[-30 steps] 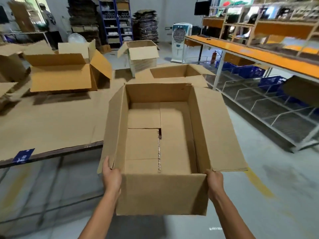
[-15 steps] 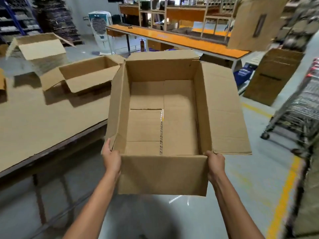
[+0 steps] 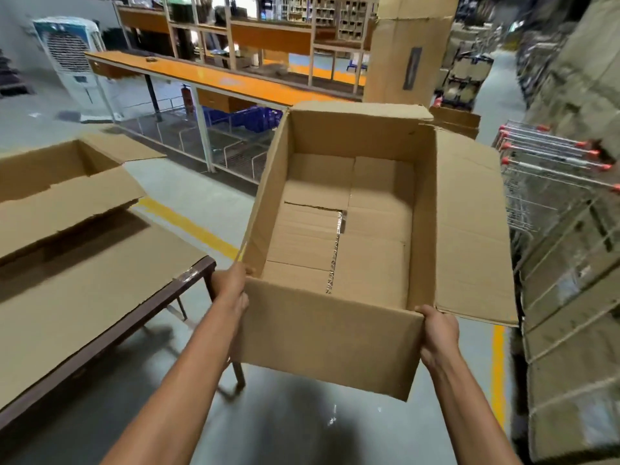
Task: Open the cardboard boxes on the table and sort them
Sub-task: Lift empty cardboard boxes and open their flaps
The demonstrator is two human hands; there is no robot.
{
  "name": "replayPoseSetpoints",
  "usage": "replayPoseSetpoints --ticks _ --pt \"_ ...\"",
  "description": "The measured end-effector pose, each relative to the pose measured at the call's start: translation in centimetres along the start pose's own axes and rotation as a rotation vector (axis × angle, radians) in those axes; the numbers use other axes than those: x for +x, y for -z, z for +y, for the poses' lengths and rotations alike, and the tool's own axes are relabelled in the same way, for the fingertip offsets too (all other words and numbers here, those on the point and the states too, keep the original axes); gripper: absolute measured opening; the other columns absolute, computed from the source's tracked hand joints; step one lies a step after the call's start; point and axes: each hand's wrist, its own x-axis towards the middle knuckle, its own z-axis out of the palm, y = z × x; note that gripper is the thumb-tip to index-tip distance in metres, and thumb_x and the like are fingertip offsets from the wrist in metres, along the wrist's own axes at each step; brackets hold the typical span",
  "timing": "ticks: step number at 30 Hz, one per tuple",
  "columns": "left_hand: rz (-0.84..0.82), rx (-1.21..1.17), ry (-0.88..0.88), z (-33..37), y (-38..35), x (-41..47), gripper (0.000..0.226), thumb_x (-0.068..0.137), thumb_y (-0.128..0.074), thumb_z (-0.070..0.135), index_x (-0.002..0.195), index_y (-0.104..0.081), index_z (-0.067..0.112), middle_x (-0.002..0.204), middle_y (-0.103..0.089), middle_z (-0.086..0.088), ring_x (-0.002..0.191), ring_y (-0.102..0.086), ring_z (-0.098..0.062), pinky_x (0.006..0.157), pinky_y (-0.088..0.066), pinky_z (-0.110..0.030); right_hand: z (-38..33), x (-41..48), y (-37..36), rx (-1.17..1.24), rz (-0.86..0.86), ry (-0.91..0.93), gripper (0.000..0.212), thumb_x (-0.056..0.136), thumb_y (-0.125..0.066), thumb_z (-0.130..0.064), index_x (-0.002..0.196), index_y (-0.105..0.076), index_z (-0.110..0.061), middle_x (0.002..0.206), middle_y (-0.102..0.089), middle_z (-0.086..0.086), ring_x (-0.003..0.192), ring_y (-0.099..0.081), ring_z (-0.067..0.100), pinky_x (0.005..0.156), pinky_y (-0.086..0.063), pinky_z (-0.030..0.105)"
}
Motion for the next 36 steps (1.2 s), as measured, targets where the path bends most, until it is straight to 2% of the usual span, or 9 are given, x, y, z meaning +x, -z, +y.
replayPoseSetpoints --ticks 2,7,15,20,25,27,29,33,36 --pt "-0.054 0.014 0.041 1.3 -2.6 2.3 0.013 0.067 -0.063 -0.007 0.080 -0.065 -0.004 0.078 -0.060 -0.014 0.059 -0.052 -0.024 0.053 -0.040 -0.028 -1.3 1.7 -1.8 0.033 0.035 0.015 0.016 0.080 -0.067 -0.006 0.087 -0.053 -0.003 0.080 -0.048 0.012 0.070 -0.047 0.023 0.062 -0.037 0.038" --pt "-0.089 0.034 0.125 2.2 -7.9 8.1 0.014 0.066 -0.068 -0.008 0.077 -0.063 -0.001 0.075 -0.062 -0.012 0.062 -0.058 -0.026 0.058 -0.050 -0.031 -3.4 5.6 -5.8 0.072 0.094 0.027 0.017 0.083 -0.064 -0.001 0.080 -0.048 -0.006 0.072 -0.044 0.009 0.062 -0.043 0.019 0.057 -0.033 0.032" --pt "-0.257 0.060 0.215 1.5 -16.3 21.1 0.067 0.039 -0.073 0.003 0.106 -0.069 0.001 0.103 -0.073 -0.020 0.089 -0.071 -0.034 0.085 -0.058 -0.054 -6.5 16.3 -12.7 0.029 0.106 0.037 0.019 0.085 -0.063 0.000 0.074 -0.048 -0.006 0.071 -0.045 0.009 0.060 -0.041 0.018 0.054 -0.031 0.029" --pt "-0.225 0.026 0.130 4.5 -22.8 24.6 0.050 0.070 -0.073 -0.002 0.118 -0.059 -0.001 0.109 -0.069 -0.021 0.087 -0.066 -0.031 0.084 -0.056 -0.048 -9.5 25.8 -19.1 -0.039 0.038 0.030 0.012 0.084 -0.065 -0.006 0.080 -0.055 -0.002 0.081 -0.052 0.013 0.070 -0.047 0.021 0.061 -0.034 0.033" --pt "-0.212 0.095 0.065 6.9 -27.6 30.1 0.016 0.095 -0.061 0.017 0.110 -0.063 0.011 0.104 -0.063 -0.014 0.089 -0.060 -0.028 0.081 -0.052 -0.042 -13.0 33.9 -26.9 -0.149 -0.071 0.032 0.012 0.089 -0.061 -0.006 0.081 -0.054 0.000 0.077 -0.051 0.012 0.068 -0.046 0.020 0.060 -0.034 0.033" --pt "-0.231 0.132 0.022 7.4 -29.2 32.7 0.018 0.101 -0.051 0.023 0.105 -0.068 0.020 0.105 -0.057 -0.006 0.091 -0.054 -0.026 0.085 -0.050 -0.043 -14.6 37.2 -30.5 -0.188 -0.113 0.049 0.010 0.089 -0.061 -0.005 0.084 -0.056 0.002 0.076 -0.052 0.012 0.066 -0.046 0.021 0.058 -0.033 0.033" --pt "-0.196 0.168 -0.025 8.1 -30.3 34.4 0.027 0.103 -0.044 0.023 0.116 -0.068 0.024 0.103 -0.061 -0.004 0.093 -0.059 -0.024 0.090 -0.052 -0.043 -15.7 39.9 -34.3 -0.249 -0.132 0.055 0.009 0.088 -0.061 -0.006 0.086 -0.058 0.003 0.075 -0.054 0.011 0.066 -0.048 0.022 0.057 -0.034 0.032" --pt "-0.100 0.175 -0.118 9.9 -31.0 37.7 0.033 0.099 -0.044 0.013 0.117 -0.071 0.019 0.110 -0.073 0.000 0.094 -0.070 -0.022 0.077 -0.059 -0.035 -16.3 43.7 -41.8 -0.335 -0.179 0.043 0.012 0.085 -0.061 -0.010 0.086 -0.060 0.002 0.079 -0.057 0.013 0.073 -0.052 0.027 0.060 -0.036 0.033" --pt "0.006 0.157 -0.098 11.5 -30.7 42.0 0.033 0.091 -0.046 0.007 0.110 -0.073 0.011 0.104 -0.074 -0.005 0.078 -0.068 -0.019 0.065 -0.054 -0.029 -16.0 45.6 -48.2 -0.385 -0.239 0.025 0.011 0.084 -0.060 -0.010 0.086 -0.060 0.001 0.084 -0.059 0.015 0.076 -0.053 0.029 0.063 -0.038 0.034"
